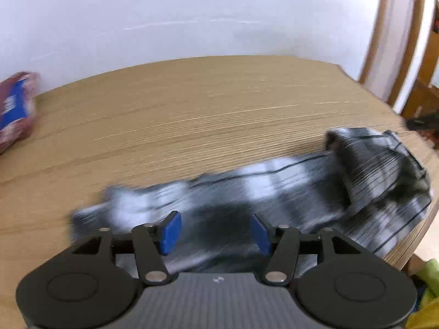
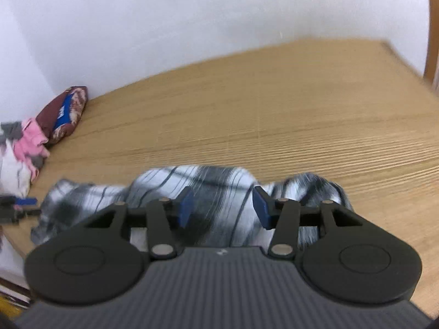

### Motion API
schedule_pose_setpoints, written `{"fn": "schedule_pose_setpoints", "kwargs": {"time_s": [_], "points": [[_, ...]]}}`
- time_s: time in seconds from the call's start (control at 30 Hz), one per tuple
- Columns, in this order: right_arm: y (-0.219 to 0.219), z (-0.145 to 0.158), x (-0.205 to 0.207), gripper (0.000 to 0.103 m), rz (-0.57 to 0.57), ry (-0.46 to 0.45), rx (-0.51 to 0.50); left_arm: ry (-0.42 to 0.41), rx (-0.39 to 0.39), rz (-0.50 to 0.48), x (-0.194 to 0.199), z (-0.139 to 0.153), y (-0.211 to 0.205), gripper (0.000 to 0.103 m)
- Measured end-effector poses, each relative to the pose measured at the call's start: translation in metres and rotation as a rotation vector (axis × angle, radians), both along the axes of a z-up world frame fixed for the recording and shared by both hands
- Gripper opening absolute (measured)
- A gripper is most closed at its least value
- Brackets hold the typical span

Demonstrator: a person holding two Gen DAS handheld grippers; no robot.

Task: Fold clothes

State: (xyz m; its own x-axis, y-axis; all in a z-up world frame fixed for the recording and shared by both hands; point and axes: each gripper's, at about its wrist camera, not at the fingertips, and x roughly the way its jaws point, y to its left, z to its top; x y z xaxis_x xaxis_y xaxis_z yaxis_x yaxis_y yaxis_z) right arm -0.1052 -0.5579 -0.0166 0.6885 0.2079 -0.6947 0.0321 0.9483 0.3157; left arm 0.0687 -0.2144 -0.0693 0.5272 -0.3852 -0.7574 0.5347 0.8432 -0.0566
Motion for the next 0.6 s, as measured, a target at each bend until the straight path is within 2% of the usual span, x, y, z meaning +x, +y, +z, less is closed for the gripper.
{"fn": "schedule_pose_setpoints", "kwargs": {"time_s": [0.1,0.27,0.3,0.33,0.37,0.43,0.5,0.6], "points": [[-0.008,-0.026,0.056,0.05,0.023,0.128,0.013,0.059,-0.042,-0.051,0.014,-0.014,-0.048,0.059],[0.009,-0.07,0.112,0.052,0.247,0.286,0.001,0.168,-0.035,-0.091,0.035,-0.048,-0.102,0.059],[0.015,-0.073,0.112,0.05,0.277,0.281,-0.009,0.179,-0.027,-0.092,0.034,-0.054,-0.107,0.059],[0.019,-0.072,0.108,0.038,0.291,0.247,-0.018,0.189,-0.017,-0.093,0.032,-0.06,-0.111,0.059],[0.023,-0.07,0.104,0.014,0.305,0.213,-0.026,0.199,-0.008,-0.093,0.031,-0.067,-0.115,0.059],[0.026,-0.062,0.092,0.011,0.31,0.127,-0.006,0.191,0.0,-0.089,0.027,-0.071,-0.115,0.059],[0.016,-0.041,0.07,0.01,0.255,-0.009,0.103,0.2,-0.015,-0.078,0.026,-0.073,-0.112,0.06],[0.008,-0.002,0.022,0.01,0.207,-0.181,0.207,0.2,-0.016,-0.075,0.025,-0.076,-0.11,0.061]]}}
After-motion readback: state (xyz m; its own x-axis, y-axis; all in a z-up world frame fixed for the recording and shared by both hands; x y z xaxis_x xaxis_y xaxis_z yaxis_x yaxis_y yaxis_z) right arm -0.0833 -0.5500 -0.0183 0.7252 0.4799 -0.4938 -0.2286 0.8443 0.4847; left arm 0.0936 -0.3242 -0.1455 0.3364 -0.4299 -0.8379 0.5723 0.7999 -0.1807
